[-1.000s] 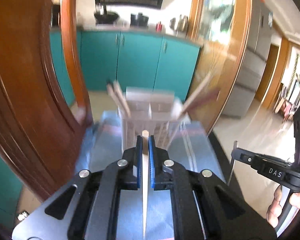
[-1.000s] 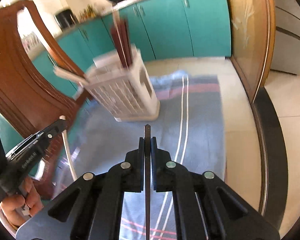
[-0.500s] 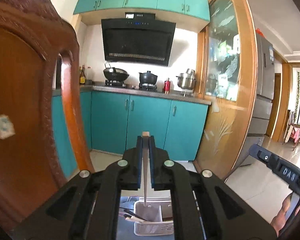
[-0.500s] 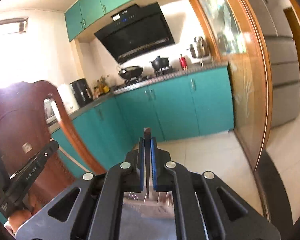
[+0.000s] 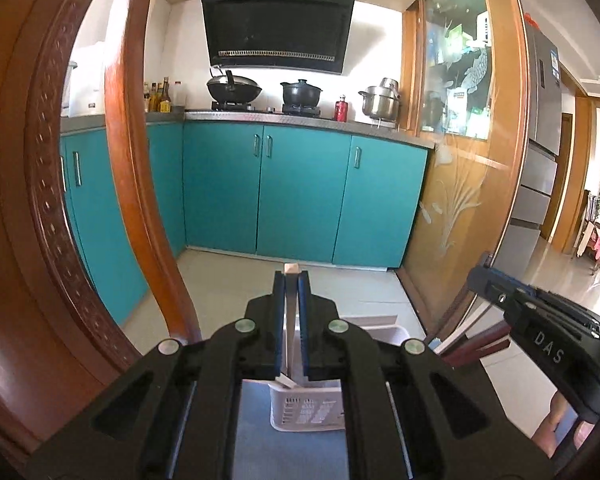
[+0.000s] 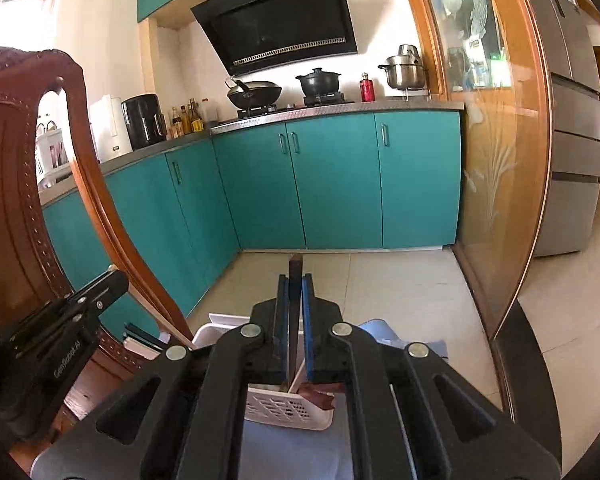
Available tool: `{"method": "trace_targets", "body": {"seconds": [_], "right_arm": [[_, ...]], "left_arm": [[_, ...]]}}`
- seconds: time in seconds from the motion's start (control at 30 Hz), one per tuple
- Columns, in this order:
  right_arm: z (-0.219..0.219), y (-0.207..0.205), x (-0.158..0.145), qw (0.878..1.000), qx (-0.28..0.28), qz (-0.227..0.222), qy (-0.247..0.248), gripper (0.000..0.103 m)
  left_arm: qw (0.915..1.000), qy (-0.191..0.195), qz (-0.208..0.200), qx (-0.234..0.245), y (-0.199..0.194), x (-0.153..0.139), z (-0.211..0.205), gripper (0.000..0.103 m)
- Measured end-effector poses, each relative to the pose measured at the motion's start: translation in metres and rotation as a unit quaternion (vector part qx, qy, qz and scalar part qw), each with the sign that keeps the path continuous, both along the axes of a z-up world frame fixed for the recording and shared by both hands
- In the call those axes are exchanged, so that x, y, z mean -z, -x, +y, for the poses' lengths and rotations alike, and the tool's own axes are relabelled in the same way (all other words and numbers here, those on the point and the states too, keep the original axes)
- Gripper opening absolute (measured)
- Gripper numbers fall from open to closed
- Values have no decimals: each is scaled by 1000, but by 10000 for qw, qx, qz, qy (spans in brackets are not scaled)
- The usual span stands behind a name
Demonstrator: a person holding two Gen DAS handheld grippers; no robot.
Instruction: Organize utensils
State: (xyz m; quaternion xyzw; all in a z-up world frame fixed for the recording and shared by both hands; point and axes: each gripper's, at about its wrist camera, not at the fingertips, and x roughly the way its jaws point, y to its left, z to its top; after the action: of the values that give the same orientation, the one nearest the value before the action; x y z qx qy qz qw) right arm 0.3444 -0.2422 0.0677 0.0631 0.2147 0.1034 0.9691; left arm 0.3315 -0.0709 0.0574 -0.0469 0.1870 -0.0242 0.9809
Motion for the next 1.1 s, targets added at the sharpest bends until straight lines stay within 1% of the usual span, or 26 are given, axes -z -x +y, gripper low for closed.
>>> {"method": "trace_targets", "body": {"seconds": [0.1,0.17,0.23,0.27,0.3,0.37,0.4,0.43,0.5,0.53,0.57,0.6,0.63,0.67,0.7,0.8,0.87,0.9,0.93,0.97,1.0,1.03,1.07,1.1], "right_arm": [[0,4,4,9999,89,-114,88,7],[-1,7,5,9999,85,-122,68,7],[-2,13,5,9998,121,-148,76,13],[-4,18,2,9997,89,-206,34,20],[-6,23,0,9996,123,-268,17,31],[-12,41,-5,9981,264,-553,0,45],[-16,54,-9,9967,335,-742,-8,49],[-18,64,-10,9954,395,-876,-2,51],[-25,93,-11,9911,571,-1202,68,68],[-29,110,-7,9887,684,-1326,152,71],[-33,122,0,9877,747,-1354,244,76],[-36,131,8,9875,791,-1318,336,78],[-39,139,15,9880,831,-1240,406,79],[-43,151,25,9890,908,-1080,449,82],[-48,162,33,9898,980,-950,410,85],[-60,195,48,9914,1119,-625,258,89],[-60,218,52,9920,1122,-477,332,92],[-58,228,52,9920,1107,-462,393,93],[-55,239,52,9917,1101,-456,490,93],[-51,250,51,9911,1082,-461,616,95],[-45,262,50,9906,1036,-464,769,100],[-39,274,49,9893,993,-510,942,100],[-33,282,51,9881,954,-555,1071,100],[-28,292,52,9867,904,-608,1209,100]], "left_arm": [[9996,178,194,28,-5,7,4,7],[9991,351,220,32,-3,10,9,7],[9991,401,158,31,4,11,11,9],[9991,397,117,24,8,11,11,14],[9992,388,78,11,13,11,12,21],[9995,308,-111,7,31,11,12,27],[9996,239,-177,23,38,11,11,30],[9996,91,-275,36,51,12,9,32],[9988,-220,-430,-13,77,17,5,40],[9984,-327,-460,-24,88,21,4,43],[9979,-435,-477,-31,100,25,2,48],[9975,-521,-478,-42,113,30,2,53],[9971,-598,-466,-52,130,35,2,55],[9970,-621,-460,-68,145,39,2,61],[9970,-612,-461,-87,156,40,2,70],[9975,-402,-522,-256,208,44,9,81],[9981,-287,-477,-282,233,48,13,86],[9984,-251,-428,-255,248,51,13,87],[9986,-261,-402,-225,256,53,13,87],[9985,-340,-366,-212,266,55,13,88],[9983,-420,-338,-229,272,56,12,89],[9977,-540,-303,-283,281,58,11,89],[9973,-592,-297,-321,291,58,12,90],[9973,-589,-306,-324,299,57,14,92]]}}
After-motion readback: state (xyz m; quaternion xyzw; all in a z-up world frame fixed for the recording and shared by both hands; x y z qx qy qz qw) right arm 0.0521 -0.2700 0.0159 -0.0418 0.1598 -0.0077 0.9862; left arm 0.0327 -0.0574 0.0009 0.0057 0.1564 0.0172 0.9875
